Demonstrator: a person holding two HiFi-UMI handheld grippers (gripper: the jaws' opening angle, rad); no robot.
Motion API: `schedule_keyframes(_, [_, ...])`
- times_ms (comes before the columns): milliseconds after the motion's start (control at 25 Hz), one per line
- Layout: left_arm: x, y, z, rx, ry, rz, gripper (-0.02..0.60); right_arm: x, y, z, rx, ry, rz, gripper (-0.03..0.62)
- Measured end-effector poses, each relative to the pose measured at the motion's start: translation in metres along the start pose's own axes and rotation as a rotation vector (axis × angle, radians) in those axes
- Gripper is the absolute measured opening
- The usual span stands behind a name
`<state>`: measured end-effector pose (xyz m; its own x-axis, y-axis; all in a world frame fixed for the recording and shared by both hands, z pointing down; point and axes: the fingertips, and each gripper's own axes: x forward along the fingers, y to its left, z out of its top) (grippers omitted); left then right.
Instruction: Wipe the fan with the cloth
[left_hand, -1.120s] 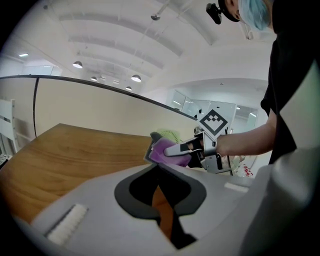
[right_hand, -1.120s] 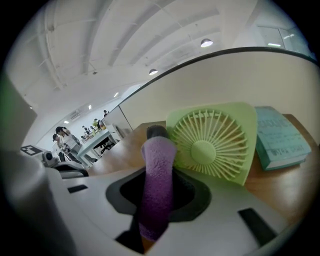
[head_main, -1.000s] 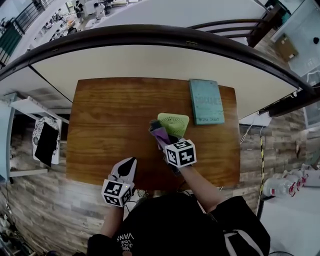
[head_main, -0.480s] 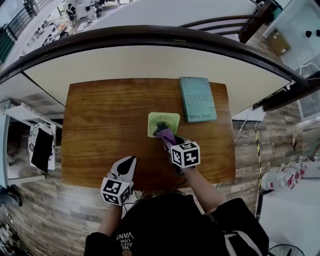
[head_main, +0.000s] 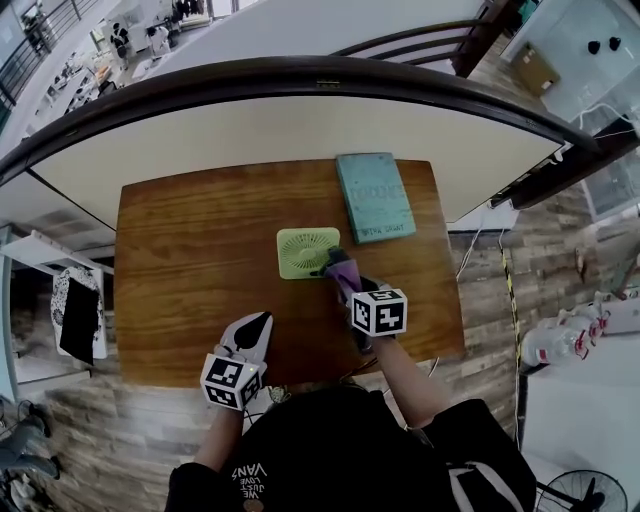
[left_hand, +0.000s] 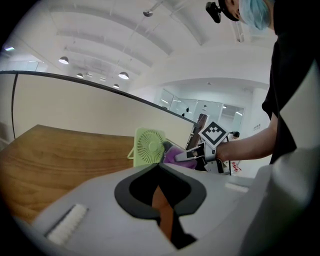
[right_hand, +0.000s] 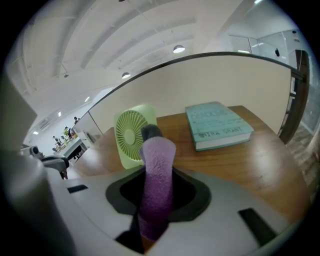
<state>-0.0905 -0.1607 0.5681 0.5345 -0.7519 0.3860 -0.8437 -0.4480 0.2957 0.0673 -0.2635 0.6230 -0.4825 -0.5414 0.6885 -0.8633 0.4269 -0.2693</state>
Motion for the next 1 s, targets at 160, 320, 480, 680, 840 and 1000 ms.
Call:
schedule_keyframes(160, [0.000, 0.000, 0.001, 0.006, -0.004, -0.006, 0.011, -0.007, -0.007, -0.002, 0.020, -0.007, -0.019, 0.098])
schedule_keyframes(320, [-0.001, 0.000, -0.001, 0.000, -0.002, -0.013, 0.011, -0.014, 0.008, -0.003, 0.021, -0.023, 0.012, 0.098])
schedule_keyframes(480, [-0.004, 0.000, -0.002, -0.001, -0.004, -0.009, 0.011, -0.009, 0.059, -0.013, -0.079, 0.005, 0.121, 0.098])
schedule_keyframes(680, [-0.014, 0.002, 0.000, -0.017, -0.012, 0.022, 0.011, 0.023, 0.103, -0.026, -0.133, 0.060, 0.221, 0.098])
schedule_keyframes(840, [-0.027, 0.010, -0.004, -0.032, -0.011, 0.067, 0.011, 0.051, 0.119, -0.030, -0.170, 0.104, 0.245, 0.098])
schedule_keyframes(1000, [-0.033, 0.014, -0.009, -0.048, -0.007, 0.095, 0.011, 0.065, 0.113, -0.028, -0.182, 0.124, 0.231, 0.098])
